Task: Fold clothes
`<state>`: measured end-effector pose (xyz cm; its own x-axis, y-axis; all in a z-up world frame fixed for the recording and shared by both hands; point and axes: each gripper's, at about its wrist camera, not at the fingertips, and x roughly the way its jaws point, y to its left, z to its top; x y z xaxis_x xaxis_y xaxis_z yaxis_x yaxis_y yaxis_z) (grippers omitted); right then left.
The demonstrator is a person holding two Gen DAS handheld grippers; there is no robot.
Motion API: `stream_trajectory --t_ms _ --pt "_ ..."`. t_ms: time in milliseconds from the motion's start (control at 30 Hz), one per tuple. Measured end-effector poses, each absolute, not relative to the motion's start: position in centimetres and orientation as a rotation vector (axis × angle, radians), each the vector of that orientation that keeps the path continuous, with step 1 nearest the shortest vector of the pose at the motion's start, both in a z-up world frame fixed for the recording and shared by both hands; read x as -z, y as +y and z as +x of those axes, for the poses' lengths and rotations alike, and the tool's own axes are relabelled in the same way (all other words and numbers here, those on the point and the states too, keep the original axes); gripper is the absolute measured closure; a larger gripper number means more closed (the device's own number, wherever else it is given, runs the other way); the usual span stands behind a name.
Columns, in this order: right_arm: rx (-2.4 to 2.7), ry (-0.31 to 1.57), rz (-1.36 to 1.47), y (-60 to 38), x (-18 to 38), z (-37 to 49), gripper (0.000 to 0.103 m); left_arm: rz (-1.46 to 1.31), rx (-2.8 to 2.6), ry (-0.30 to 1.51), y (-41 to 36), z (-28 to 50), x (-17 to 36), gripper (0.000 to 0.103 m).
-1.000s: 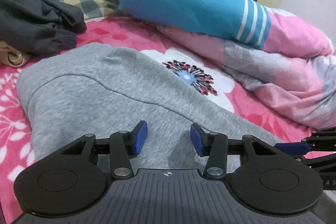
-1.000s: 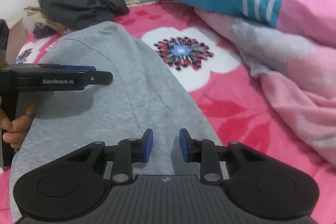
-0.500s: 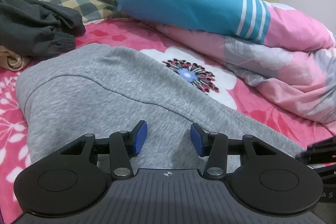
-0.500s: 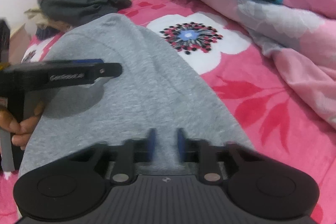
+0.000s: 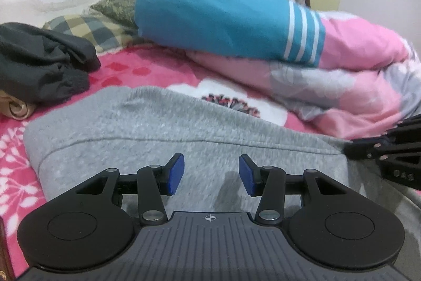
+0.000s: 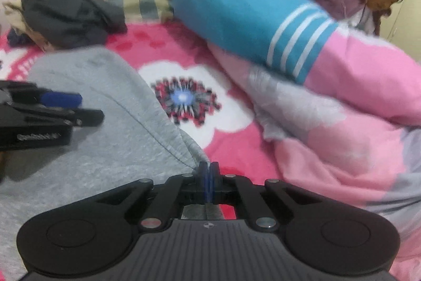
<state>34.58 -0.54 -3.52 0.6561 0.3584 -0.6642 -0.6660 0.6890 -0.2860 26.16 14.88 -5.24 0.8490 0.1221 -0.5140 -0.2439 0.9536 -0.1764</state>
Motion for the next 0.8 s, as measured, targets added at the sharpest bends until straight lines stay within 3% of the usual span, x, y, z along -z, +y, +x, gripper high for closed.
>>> stream_trajectory --t_ms 233,533,800 --pt "-0.598 0.672 -0.632 0.2 8.9 35.3 0.101 -0.195 -0.210 0.569 14.5 26.8 6.4 0.055" --pt "-0.706 0.630 -0.452 -0.3 2.0 35.5 0.098 -0.228 -0.201 0.577 14.8 26.8 6.3 0.052" --pt "-0.889 0.764 -0.265 7.0 6.0 40.8 0.099 -0.236 -0.201 0.580 14.9 26.9 6.3 0.052"
